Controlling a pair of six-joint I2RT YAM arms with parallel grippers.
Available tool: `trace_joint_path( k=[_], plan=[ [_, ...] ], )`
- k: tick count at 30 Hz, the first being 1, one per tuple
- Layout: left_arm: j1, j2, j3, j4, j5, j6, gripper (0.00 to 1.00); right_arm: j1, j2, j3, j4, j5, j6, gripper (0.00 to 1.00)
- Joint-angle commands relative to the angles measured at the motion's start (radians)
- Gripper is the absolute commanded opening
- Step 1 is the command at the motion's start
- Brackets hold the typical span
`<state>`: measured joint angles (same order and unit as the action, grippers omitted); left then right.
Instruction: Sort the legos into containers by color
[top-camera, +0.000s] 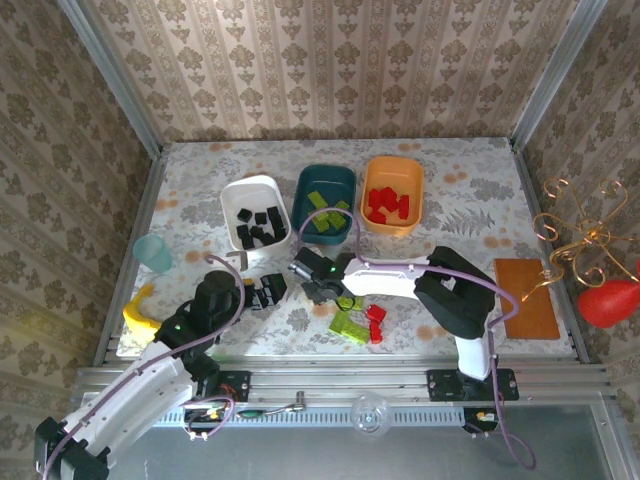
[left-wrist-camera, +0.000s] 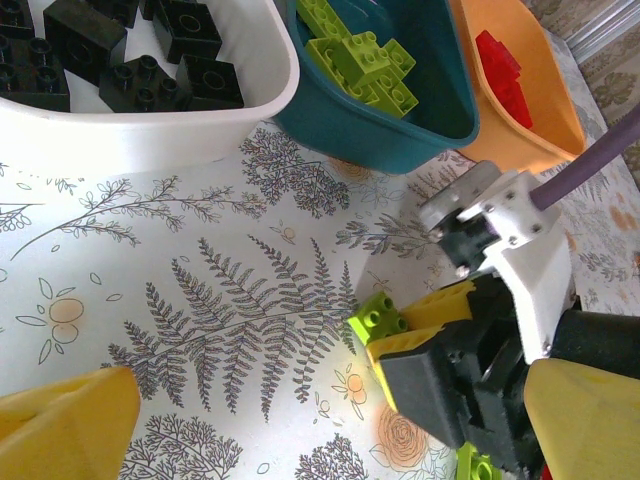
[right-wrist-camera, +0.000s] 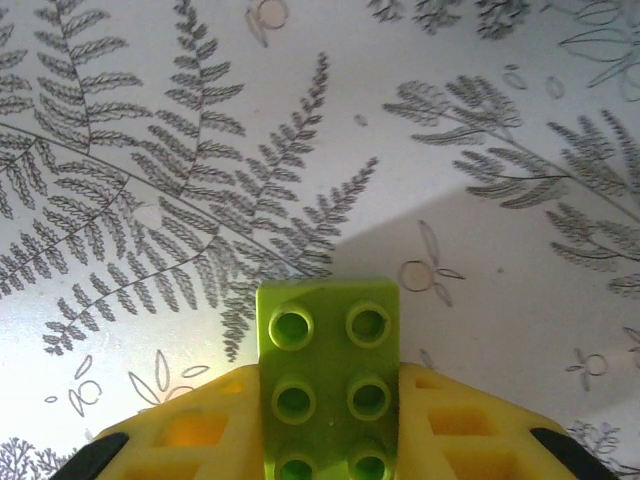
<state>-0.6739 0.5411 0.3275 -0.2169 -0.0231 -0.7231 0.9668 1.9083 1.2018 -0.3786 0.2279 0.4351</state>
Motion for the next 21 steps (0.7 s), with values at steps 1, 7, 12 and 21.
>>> trace_joint_path(
  k=[1, 7, 12, 21],
  plan=[
    [-0.004, -0.009, -0.007, -0.013, -0.005, -0.003, 1.00, -0.039, -0.120, -0.033, 0.089, -0.028, -0.031, 0.25],
    [-0.005, -0.008, -0.011, -0.007, -0.004, -0.005, 1.00, -0.132, -0.221, 0.027, 0.122, -0.056, -0.062, 0.26],
    [-0.005, -0.004, -0.011, 0.002, 0.003, -0.012, 1.00, -0.222, -0.124, 0.184, 0.092, -0.055, -0.070, 0.27],
    [-0.005, 0.014, -0.008, -0.001, 0.049, -0.009, 1.00, -0.317, 0.159, 0.565, -0.061, -0.051, -0.053, 0.60]
  ],
)
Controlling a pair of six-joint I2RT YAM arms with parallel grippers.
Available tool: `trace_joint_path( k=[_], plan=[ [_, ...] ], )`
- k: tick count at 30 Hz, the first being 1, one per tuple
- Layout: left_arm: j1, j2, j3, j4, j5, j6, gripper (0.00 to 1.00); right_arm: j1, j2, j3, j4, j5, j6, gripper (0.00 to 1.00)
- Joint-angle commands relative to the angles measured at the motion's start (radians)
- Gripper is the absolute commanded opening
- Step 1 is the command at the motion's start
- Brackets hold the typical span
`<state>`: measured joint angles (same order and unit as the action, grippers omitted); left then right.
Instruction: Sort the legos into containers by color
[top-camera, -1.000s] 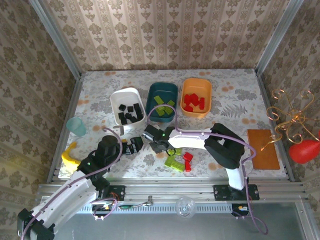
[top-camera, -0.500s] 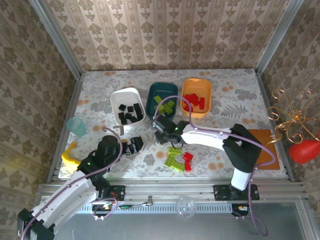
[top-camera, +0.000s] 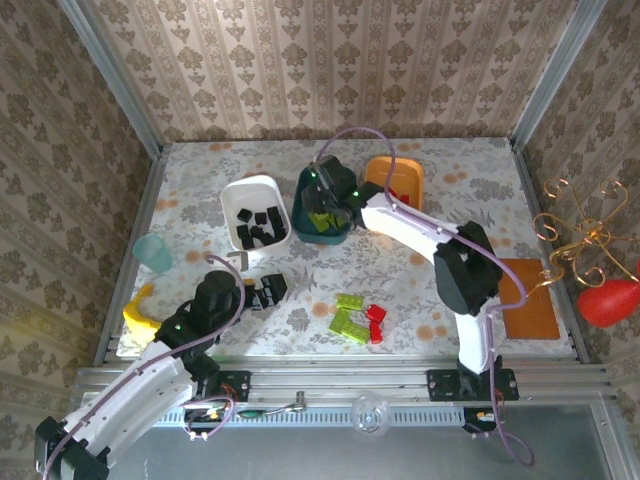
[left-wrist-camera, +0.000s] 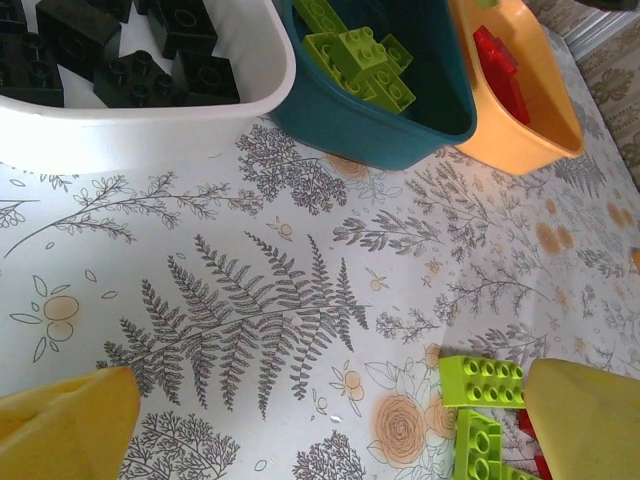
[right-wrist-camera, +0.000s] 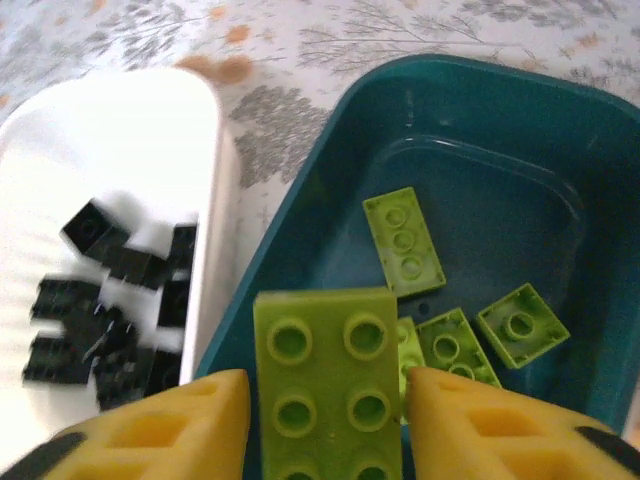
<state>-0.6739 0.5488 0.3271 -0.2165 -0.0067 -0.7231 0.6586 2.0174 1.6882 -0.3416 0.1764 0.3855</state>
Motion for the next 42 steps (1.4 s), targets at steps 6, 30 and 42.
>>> trace_joint_path(
  k=[6, 30, 42],
  plan=[
    [-0.007, 0.059, 0.006, 0.016, 0.081, 0.014, 0.99, -0.016, 0.023, 0.089, -0.102, -0.014, 0.008, 0.73],
    [-0.326, 0.730, 0.339, 0.046, 0.041, 0.242, 0.86, 0.001, -0.705, -0.879, 0.037, -0.012, 0.182, 0.75],
    [-0.417, 0.972, 0.421, -0.012, -0.016, 0.215, 0.67, -0.002, -0.859, -0.961, -0.005, 0.041, 0.187, 0.76]
  ],
)
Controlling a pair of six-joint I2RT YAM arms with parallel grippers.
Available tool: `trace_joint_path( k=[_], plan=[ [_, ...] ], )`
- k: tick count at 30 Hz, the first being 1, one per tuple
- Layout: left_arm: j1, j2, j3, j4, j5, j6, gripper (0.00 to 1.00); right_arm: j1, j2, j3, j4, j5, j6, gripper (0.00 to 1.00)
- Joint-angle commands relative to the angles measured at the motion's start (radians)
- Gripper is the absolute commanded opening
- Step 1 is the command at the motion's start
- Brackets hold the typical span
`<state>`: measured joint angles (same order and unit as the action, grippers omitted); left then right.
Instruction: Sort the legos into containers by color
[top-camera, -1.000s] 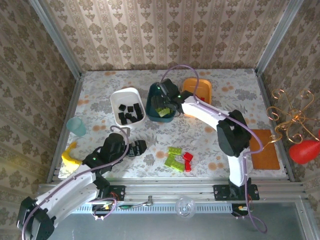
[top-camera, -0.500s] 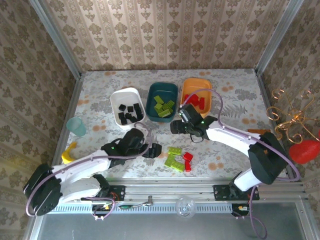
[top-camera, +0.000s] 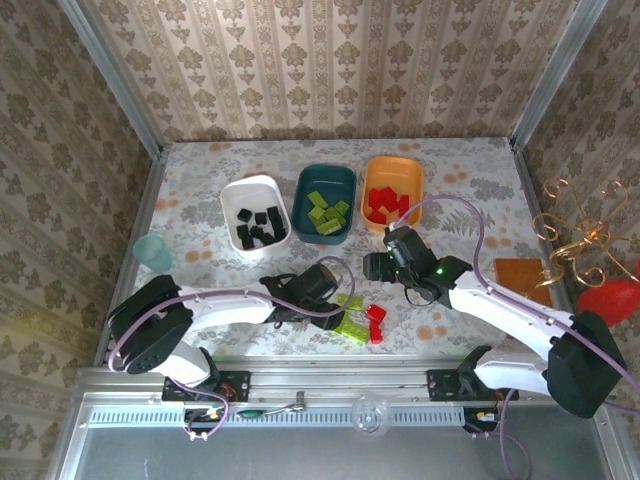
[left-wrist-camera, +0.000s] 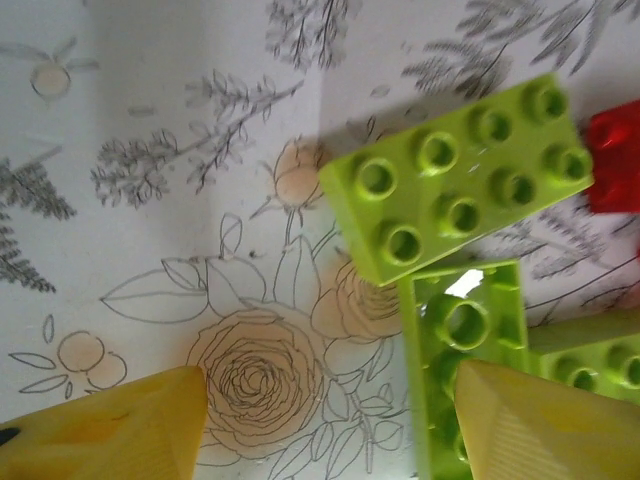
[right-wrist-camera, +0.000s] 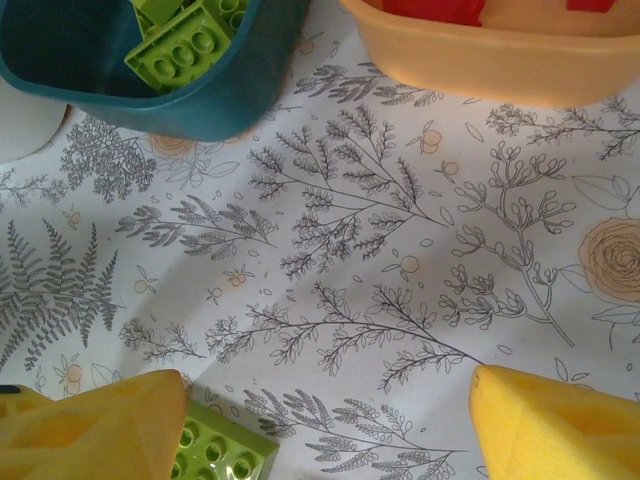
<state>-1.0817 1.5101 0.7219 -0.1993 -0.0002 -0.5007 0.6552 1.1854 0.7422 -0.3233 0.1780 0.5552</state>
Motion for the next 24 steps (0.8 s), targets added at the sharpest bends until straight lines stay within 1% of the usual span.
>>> trace_joint_path(
  k=[1, 7, 12, 14, 18, 22, 24],
  plan=[
    [-0.011, 0.019, 0.028, -0.028, -0.019, -0.010, 0.67, 0.000, -0.029, -0.014, -0.025, 0.041, 0.016, 0.76],
    [-0.020, 0.050, 0.024, -0.050, -0.030, -0.031, 0.67, -0.006, -0.042, -0.021, -0.025, 0.055, 0.011, 0.77],
    [-0.010, 0.030, -0.017, -0.104, -0.108, -0.067, 0.61, -0.011, -0.057, -0.032, -0.027, 0.058, 0.007, 0.77],
    [0.007, -0.002, -0.052, -0.111, -0.129, -0.086, 0.58, -0.012, -0.063, -0.036, -0.025, 0.058, 0.006, 0.77],
    [0.051, -0.094, -0.102, -0.158, -0.170, -0.101, 0.56, -0.015, -0.065, -0.040, -0.021, 0.056, 0.003, 0.77],
    [0.084, -0.201, -0.110, -0.197, -0.175, -0.081, 0.58, -0.017, -0.058, -0.040, -0.009, 0.045, 0.003, 0.77],
    [0.085, -0.235, -0.094, -0.204, -0.167, -0.068, 0.62, -0.017, -0.055, -0.037, -0.008, 0.043, 0.003, 0.77]
  ],
)
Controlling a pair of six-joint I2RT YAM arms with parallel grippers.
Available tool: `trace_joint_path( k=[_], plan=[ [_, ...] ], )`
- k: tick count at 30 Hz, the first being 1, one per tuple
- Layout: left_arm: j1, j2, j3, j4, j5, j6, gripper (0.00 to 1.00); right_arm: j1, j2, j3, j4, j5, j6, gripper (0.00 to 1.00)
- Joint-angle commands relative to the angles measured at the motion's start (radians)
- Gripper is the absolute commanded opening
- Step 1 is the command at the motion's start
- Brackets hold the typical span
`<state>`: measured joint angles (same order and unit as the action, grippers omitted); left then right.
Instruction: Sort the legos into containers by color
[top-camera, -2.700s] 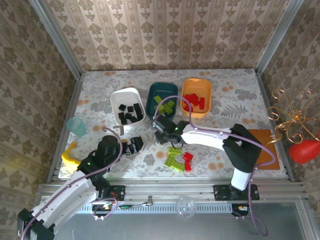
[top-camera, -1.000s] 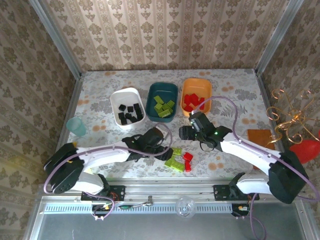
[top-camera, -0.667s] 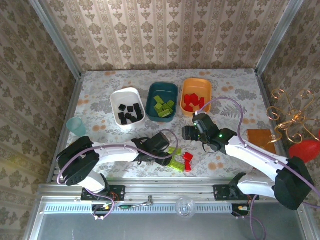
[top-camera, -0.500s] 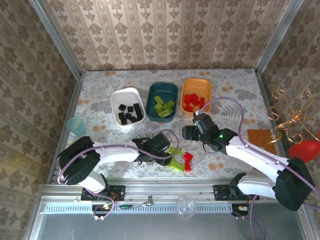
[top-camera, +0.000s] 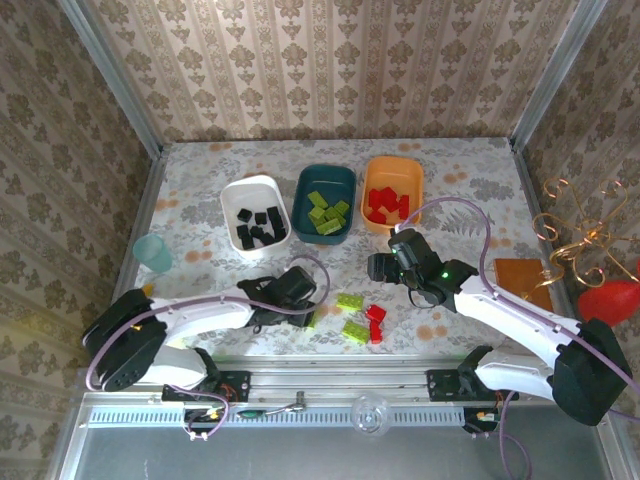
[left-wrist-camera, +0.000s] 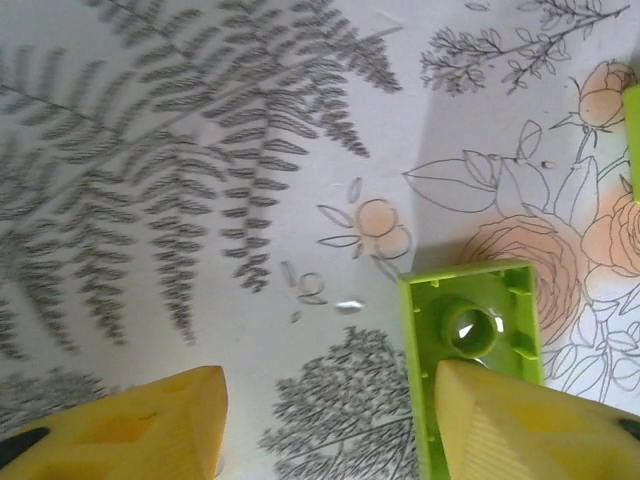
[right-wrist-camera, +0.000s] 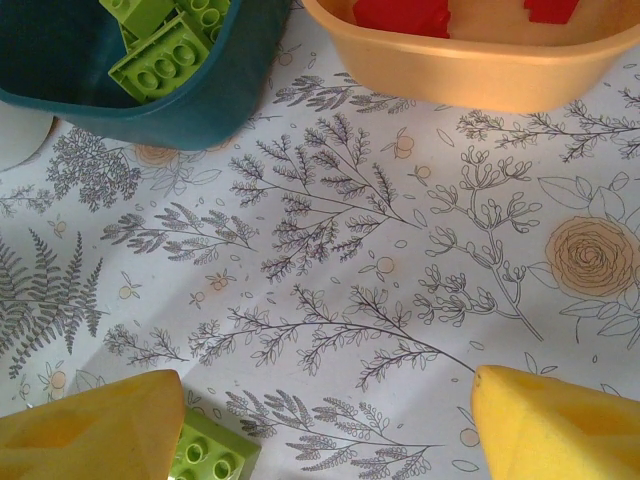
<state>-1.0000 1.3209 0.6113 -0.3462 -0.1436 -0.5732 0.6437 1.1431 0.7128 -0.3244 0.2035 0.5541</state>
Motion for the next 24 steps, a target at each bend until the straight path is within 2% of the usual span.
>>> trace_joint_path(
  k=[1, 4, 9, 16, 24],
  plan=[
    [-0.002, -0.060, 0.026, -0.051, -0.010, 0.010, 0.66, -0.006, -0.013, -0.007, -0.006, 0.017, 0.004, 0.77],
    [-0.031, -0.065, 0.050, -0.022, 0.025, 0.016, 0.74, -0.007, -0.013, -0.006, -0.005, 0.017, 0.003, 0.77],
    [-0.075, 0.047, 0.084, -0.011, 0.016, 0.004, 0.75, -0.009, -0.009, -0.009, -0.008, 0.017, 0.003, 0.77],
    [-0.059, 0.144, 0.040, 0.050, 0.005, -0.027, 0.59, -0.010, -0.018, -0.003, -0.024, 0.017, 0.000, 0.77],
    [-0.067, 0.161, 0.033, 0.078, 0.024, -0.028, 0.45, -0.014, -0.013, 0.007, -0.022, 0.017, -0.003, 0.78]
  ],
)
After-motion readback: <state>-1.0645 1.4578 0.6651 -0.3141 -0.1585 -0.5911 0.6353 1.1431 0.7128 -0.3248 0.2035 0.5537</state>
